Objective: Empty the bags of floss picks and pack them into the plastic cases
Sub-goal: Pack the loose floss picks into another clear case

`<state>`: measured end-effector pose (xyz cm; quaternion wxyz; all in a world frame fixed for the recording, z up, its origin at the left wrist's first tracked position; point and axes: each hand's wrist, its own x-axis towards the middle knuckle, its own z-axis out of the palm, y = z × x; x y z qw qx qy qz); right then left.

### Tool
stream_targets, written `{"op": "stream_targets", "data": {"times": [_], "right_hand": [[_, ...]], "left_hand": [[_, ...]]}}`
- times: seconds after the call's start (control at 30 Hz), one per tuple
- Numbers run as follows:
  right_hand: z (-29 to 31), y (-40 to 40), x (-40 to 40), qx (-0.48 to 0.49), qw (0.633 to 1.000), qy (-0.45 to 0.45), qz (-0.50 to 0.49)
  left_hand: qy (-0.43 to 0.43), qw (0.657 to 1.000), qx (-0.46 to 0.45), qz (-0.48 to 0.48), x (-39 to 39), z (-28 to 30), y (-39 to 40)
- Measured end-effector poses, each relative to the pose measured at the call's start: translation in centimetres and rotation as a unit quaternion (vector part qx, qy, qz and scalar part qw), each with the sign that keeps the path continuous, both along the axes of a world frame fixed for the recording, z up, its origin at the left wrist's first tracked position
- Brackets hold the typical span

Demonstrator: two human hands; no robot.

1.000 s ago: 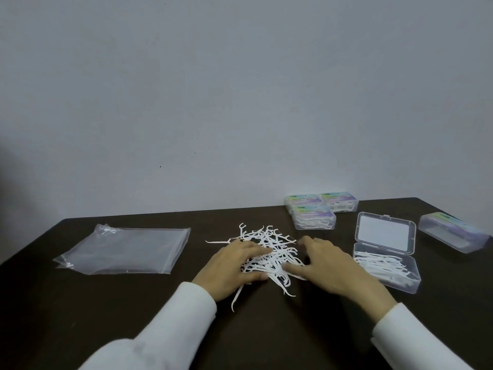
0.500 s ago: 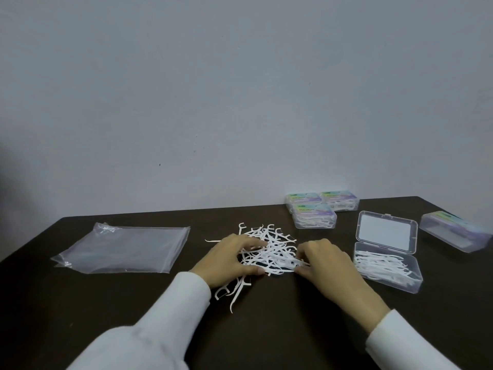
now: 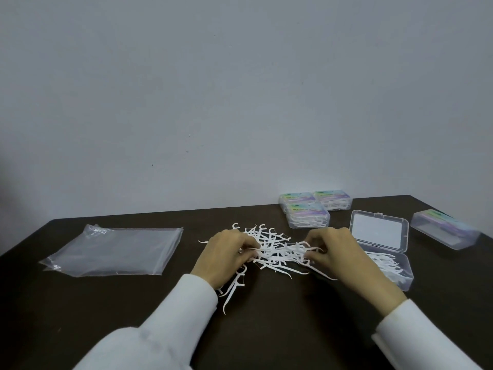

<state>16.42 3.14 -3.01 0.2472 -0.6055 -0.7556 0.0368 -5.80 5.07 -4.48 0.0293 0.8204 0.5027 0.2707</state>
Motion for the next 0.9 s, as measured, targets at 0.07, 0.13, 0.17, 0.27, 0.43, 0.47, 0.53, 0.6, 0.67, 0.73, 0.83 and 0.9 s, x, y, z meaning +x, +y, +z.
{"op": "stream_targets", "data": {"times": [0.07,0.13,0.17,0.27,0.43,0.47,0.53,0.6,0.67,0.73,0.83,0.9], "right_hand": [[0.2,0.1,0.4,-0.005,1.0,0.022,0.003],[0.6,0.1,1.0,0.005,0.999,0.032,0.01],[0.8,0.0,1.3,0.01,0.999,0.042,0.012],[1.3,-0.3,2.4,0.015,0.995,0.095,0.0],[1.6,-0.7,4.8,-0.005,0.981,0.19,-0.028],[1.7,-0.8,5.4,-0.008,0.978,0.204,-0.031],[1.9,-1.2,6.6,0.001,0.976,0.213,-0.041],[2.0,-1.5,7.6,0.012,0.975,0.213,-0.057],[2.0,-1.5,8.4,0.017,0.971,0.227,-0.076],[1.8,-1.5,9.1,0.016,0.963,0.251,-0.095],[1.4,-1.5,10.1,0.029,0.952,0.281,-0.117],[1.1,-1.3,10.6,0.04,0.944,0.298,-0.135]], "left_hand": [[-0.011,1.0,0.021,0.001,0.2,0.2,-0.2],[-0.053,0.998,0.03,0.004,0.3,0.4,-0.3],[-0.082,0.996,0.027,0.007,0.4,0.6,-0.3],[-0.163,0.986,0.014,0.017,0.7,0.9,-0.3],[-0.261,0.965,-0.01,-0.008,2.2,1.5,-0.4],[-0.27,0.963,-0.013,-0.013,2.6,1.6,-0.4],[-0.288,0.957,-0.02,-0.026,3.6,1.9,-0.4],[-0.302,0.952,-0.025,-0.04,4.6,2.1,-0.4],[-0.316,0.947,-0.032,-0.048,5.7,2.2,-0.3],[-0.325,0.944,-0.039,-0.052,6.8,2.1,-0.1],[-0.346,0.934,-0.057,-0.061,8.2,2.0,0.3],[-0.365,0.926,-0.065,-0.066,8.9,2.0,0.4]]}}
